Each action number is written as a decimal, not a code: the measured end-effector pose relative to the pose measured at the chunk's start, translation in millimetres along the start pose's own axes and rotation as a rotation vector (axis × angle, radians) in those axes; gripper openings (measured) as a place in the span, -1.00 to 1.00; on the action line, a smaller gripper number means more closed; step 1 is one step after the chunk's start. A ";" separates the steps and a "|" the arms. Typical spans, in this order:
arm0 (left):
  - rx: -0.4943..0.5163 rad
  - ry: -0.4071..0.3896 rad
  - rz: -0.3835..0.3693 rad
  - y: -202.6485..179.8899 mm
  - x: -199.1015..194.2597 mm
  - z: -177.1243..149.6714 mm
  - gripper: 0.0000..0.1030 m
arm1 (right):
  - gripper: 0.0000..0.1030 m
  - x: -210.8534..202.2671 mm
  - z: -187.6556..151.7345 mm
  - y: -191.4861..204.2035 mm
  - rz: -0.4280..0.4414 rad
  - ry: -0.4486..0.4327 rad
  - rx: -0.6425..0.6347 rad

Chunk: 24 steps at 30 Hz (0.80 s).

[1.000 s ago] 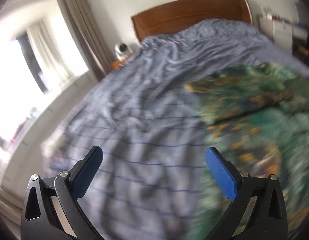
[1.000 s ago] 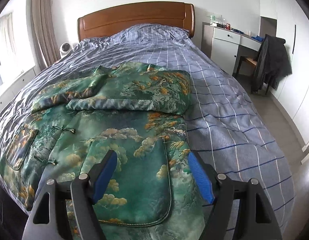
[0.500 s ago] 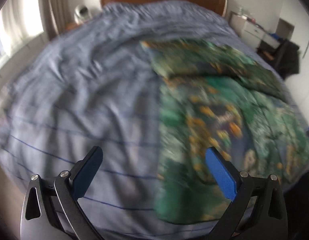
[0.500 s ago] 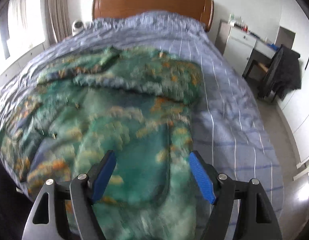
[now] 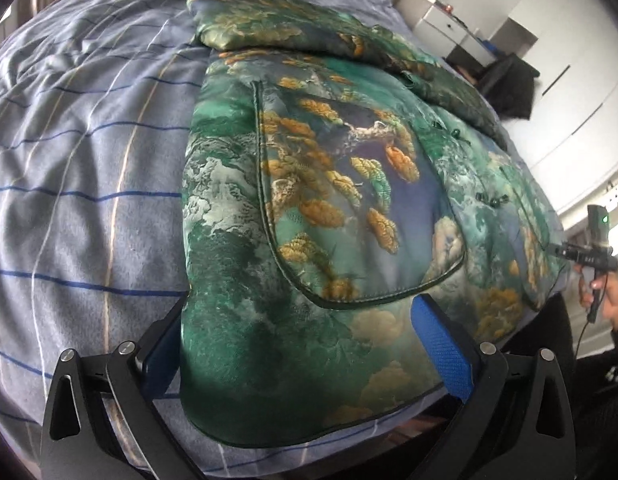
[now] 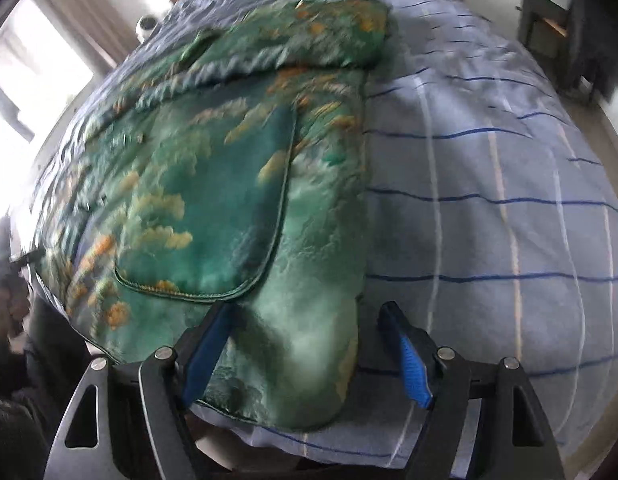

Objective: Fold large clothes

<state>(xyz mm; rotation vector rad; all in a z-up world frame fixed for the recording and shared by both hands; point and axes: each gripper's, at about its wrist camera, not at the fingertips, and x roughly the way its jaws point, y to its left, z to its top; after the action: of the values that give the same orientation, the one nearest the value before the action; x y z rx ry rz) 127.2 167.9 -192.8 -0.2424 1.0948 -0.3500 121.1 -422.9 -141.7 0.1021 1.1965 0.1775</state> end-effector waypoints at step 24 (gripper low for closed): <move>-0.054 0.073 0.008 -2.2 -76.1 -25.9 -0.77 | -0.74 -61.5 -5.6 22.8 0.132 0.086 0.010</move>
<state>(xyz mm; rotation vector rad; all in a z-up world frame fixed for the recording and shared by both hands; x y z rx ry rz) 72.3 195.3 -140.9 -0.2749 1.1782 -0.3249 92.2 -412.4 -83.5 0.1838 1.2775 0.2936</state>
